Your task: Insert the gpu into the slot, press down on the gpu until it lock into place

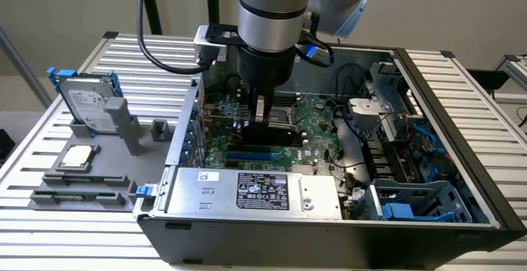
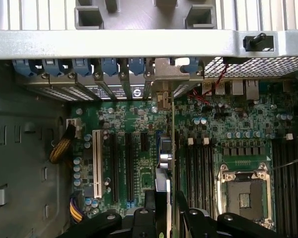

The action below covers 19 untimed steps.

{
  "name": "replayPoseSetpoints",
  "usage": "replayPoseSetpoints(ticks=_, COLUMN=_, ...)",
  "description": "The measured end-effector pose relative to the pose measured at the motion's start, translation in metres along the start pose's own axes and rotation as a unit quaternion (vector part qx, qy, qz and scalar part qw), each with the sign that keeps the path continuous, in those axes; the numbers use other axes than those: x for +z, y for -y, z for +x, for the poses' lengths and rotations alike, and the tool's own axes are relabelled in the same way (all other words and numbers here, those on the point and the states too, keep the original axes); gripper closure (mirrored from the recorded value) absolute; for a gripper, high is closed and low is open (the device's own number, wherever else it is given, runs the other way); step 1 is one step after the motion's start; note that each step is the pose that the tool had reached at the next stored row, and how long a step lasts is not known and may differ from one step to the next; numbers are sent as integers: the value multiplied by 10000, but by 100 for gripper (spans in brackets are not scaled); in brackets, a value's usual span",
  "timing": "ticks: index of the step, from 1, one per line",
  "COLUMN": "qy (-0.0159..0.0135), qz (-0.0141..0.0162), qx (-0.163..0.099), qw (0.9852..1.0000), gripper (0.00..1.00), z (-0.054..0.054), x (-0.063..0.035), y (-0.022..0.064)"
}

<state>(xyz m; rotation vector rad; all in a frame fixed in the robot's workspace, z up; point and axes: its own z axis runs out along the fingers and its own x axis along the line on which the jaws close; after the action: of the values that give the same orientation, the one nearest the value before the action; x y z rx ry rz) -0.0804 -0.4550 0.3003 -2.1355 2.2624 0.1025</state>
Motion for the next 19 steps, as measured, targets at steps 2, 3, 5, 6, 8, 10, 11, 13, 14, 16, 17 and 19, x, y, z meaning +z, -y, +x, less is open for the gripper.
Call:
replayPoseSetpoints(ticks=2, qy=-5, qz=-2, qx=-29, qw=10000, gripper=74, z=-1, x=2, y=0)
replayPoseSetpoints(ticks=3, qy=-7, qz=-3, qx=-44, qw=10000, gripper=74, z=-1, x=2, y=0)
replayPoseSetpoints(ticks=5, qy=-12, qz=-5, qx=-64, qw=10000, gripper=74, z=-1, x=4, y=0)
replayPoseSetpoints(ticks=6, qy=-13, qz=-4, qx=-65, qw=10000, gripper=74, z=-1, x=6, y=0)
replayPoseSetpoints(ticks=8, qy=-12, qz=-4, qx=-65, qw=10000, gripper=74, z=0, x=14, y=0)
replayPoseSetpoints(ticks=10, qy=-12, qz=-4, qx=-65, qw=10000, gripper=74, z=0, x=22, y=-1)
replayPoseSetpoints(ticks=11, qy=-13, qz=-4, qx=-64, qw=10000, gripper=74, z=1, x=28, y=-4)
replayPoseSetpoints(ticks=13, qy=-13, qz=-4, qx=-64, qw=10000, gripper=74, z=2, x=41, y=-12)
replayPoseSetpoints(ticks=14, qy=-12, qz=-4, qx=-65, qw=10000, gripper=74, z=3, x=48, y=-16)
replayPoseSetpoints(ticks=16, qy=-12, qz=-4, qx=-64, qw=10000, gripper=74, z=4, x=61, y=-21)
replayPoseSetpoints(ticks=17, qy=-12, qz=-4, qx=-64, qw=10000, gripper=74, z=5, x=66, y=-21)
replayPoseSetpoints(ticks=19, qy=-12, qz=-4, qx=-62, qw=10000, gripper=74, z=6, x=80, y=-25)
